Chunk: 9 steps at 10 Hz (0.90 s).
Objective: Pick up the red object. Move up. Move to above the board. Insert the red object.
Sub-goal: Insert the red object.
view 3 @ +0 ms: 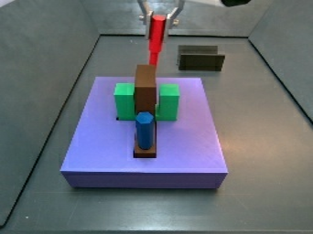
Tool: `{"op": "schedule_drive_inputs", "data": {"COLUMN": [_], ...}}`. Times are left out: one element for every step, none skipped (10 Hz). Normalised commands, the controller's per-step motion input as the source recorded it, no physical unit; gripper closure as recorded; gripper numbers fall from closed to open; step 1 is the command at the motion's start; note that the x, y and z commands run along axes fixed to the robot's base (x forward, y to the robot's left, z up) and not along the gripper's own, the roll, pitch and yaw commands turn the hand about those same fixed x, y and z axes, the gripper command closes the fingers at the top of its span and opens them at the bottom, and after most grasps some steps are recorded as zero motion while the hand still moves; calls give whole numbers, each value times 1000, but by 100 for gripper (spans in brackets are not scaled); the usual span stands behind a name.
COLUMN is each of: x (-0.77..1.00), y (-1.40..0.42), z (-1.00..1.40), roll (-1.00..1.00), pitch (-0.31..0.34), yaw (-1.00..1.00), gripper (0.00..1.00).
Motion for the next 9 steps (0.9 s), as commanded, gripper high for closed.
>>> {"op": "schedule_drive_inputs", "data": {"x": [-234,-114,-57,-11,0,0,0,-6,-23], "y": [34,9,0,3,0,0,0,23,17], "z": [-154,-129,-111,-140,-151,-171,-177,-174,-169], "roll": [-157,-181,-141,-100,-19,0,0,0,0], "pitch": [-209,-253,-214,-187,-97,-36,-9,-11,-19], "yaw": [-111,-131,-126,-103,-89,-89,-77,-74,-71], "gripper": [100,100,100,100,100,100,100,100,100]}}
